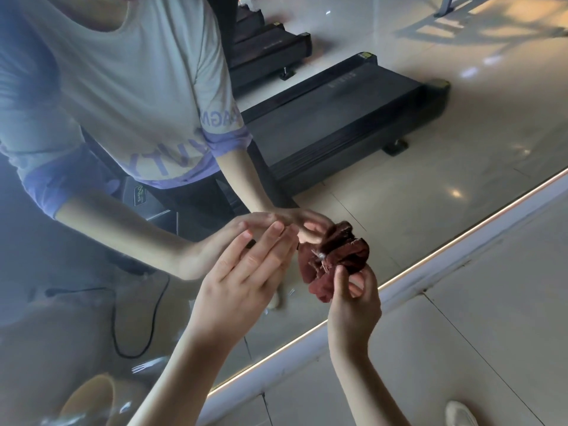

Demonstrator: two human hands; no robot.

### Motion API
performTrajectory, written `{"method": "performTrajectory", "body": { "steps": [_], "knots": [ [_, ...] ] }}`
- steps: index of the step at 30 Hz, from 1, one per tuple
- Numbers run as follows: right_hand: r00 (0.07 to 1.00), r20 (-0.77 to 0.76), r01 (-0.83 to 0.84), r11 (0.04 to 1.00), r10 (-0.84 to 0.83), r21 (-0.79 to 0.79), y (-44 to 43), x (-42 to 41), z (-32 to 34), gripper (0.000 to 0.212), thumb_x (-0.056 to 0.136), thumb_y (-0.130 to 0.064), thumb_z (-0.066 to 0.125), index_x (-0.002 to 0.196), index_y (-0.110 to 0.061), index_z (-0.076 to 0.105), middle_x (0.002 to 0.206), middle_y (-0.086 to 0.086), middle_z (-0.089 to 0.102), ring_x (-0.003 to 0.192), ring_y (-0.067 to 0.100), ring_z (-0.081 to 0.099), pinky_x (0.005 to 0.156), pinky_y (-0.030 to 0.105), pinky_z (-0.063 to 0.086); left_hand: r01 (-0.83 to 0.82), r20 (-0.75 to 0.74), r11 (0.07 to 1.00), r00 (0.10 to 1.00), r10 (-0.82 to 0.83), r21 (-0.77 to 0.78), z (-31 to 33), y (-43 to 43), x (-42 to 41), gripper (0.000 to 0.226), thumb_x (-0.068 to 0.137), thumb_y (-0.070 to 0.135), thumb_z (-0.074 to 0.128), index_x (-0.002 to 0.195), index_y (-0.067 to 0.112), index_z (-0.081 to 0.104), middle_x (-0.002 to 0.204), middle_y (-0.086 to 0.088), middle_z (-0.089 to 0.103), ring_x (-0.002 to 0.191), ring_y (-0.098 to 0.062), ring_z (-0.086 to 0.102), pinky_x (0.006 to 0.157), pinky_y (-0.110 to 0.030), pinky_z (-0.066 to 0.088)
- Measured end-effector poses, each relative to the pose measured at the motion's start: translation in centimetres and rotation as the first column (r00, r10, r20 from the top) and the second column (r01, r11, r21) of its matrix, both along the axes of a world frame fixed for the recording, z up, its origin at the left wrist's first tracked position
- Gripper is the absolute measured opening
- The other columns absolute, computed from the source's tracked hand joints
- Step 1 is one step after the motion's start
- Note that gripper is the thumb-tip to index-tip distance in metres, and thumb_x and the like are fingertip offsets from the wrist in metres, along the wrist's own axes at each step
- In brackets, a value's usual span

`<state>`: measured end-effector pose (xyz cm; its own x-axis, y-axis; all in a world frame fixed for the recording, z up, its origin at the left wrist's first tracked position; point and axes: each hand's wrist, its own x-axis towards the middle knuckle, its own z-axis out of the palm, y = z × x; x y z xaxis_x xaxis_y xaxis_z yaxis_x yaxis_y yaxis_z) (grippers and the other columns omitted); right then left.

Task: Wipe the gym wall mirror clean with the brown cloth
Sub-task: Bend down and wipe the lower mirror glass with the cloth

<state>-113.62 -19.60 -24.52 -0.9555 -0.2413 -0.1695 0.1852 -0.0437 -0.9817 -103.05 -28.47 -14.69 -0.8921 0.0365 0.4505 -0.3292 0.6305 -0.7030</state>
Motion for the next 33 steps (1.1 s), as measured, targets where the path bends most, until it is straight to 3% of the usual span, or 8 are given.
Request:
{"method": "performTrajectory", "body": {
  "steps": [5,11,14,16,20,24,27,33],
  "knots": [
    [0.996,-0.081,-0.045,0.991,0.034,-0.129,-0.5,0.3,0.9,0.047,0.081,-0.037,0.068,0.114,-0.004,0.064,0.100,0.010,0.065,0.081,0.001,0.062,0.067,0.007,0.046,0.012,-0.014,1.000,1.000,-0.012,-0.009,-0.3,-0.4,0.0,0.043,0.104,0.009,0.034,0.134,0.011,0.063,0.151,-0.001,0.040,0.151,-0.023,0.017,0.125,-0.037,0.011],
    [0.995,0.095,-0.030,0.997,0.037,-0.073,-0.7,0.6,-0.2,0.026,0.092,-0.024,0.066,0.111,-0.006,0.060,0.098,0.011,0.069,0.082,0.011,0.068,0.062,0.011,0.049,0.039,0.006,0.999,0.999,-0.039,0.004,0.0,-0.7,0.2,0.043,0.103,0.008,0.034,0.141,0.009,0.055,0.153,0.000,0.037,0.145,-0.022,0.024,0.124,-0.037,0.012],
    [0.986,-0.067,-0.164,0.974,0.155,-0.155,-0.3,1.9,2.4,0.019,0.091,-0.011,0.068,0.107,-0.005,0.060,0.092,0.008,0.068,0.075,0.002,0.066,0.063,0.011,0.049,0.038,0.002,0.999,0.999,-0.038,0.001,-0.2,-0.7,0.3,0.044,0.104,0.009,0.033,0.144,0.008,0.050,0.154,-0.001,0.037,0.146,-0.021,0.024,0.124,-0.037,0.012],
    [0.980,-0.144,-0.161,0.973,0.137,-0.167,-0.6,0.8,3.3,0.029,0.090,-0.026,0.069,0.110,-0.007,0.061,0.099,0.009,0.067,0.083,0.008,0.068,0.070,0.018,0.053,0.040,0.001,0.999,0.999,-0.040,-0.002,-0.2,-0.7,0.3,0.044,0.104,0.010,0.033,0.145,0.008,0.050,0.155,-0.001,0.036,0.146,-0.020,0.024,0.124,-0.037,0.012],
    [0.998,0.042,-0.042,0.998,0.044,-0.044,-0.9,-1.4,0.6,0.015,0.093,-0.022,0.064,0.107,-0.020,0.060,0.098,0.004,0.069,0.089,0.018,0.069,0.075,0.030,0.058,0.033,0.009,0.999,0.999,-0.033,0.000,0.0,-0.8,0.2,0.044,0.104,0.009,0.032,0.142,0.009,0.055,0.154,-0.001,0.037,0.146,-0.021,0.023,0.124,-0.037,0.011],
    [0.982,-0.027,-0.188,0.981,0.187,-0.055,-0.1,0.7,1.5,0.020,0.092,-0.018,0.066,0.112,-0.014,0.064,0.109,0.006,0.064,0.089,0.013,0.066,0.070,0.015,0.052,0.042,0.004,0.999,0.999,-0.042,-0.002,-0.2,-0.8,0.2,0.043,0.105,0.008,0.032,0.139,0.009,0.058,0.152,-0.002,0.039,0.145,-0.021,0.025,0.124,-0.037,0.012],
    [0.982,-0.150,-0.138,0.979,0.115,-0.148,-0.8,-0.5,3.6,0.032,0.089,-0.037,0.064,0.111,-0.014,0.064,0.108,-0.006,0.053,0.089,0.012,0.065,0.072,0.021,0.054,0.046,0.001,0.999,0.999,-0.046,-0.002,-0.2,-0.8,0.2,0.042,0.105,0.008,0.033,0.142,0.008,0.053,0.152,-0.001,0.039,0.145,-0.021,0.024,0.123,-0.037,0.013],
    [0.990,-0.066,-0.125,0.991,0.122,-0.044,0.0,-0.8,2.4,0.039,0.088,-0.035,0.064,0.115,-0.007,0.062,0.100,0.010,0.068,0.084,0.013,0.067,0.065,0.007,0.046,0.054,0.023,0.999,0.998,-0.053,-0.008,0.2,-0.7,0.6,0.042,0.104,0.008,0.035,0.141,0.007,0.055,0.153,-0.004,0.039,0.146,-0.022,0.026,0.122,-0.036,0.018]
  ]
}}
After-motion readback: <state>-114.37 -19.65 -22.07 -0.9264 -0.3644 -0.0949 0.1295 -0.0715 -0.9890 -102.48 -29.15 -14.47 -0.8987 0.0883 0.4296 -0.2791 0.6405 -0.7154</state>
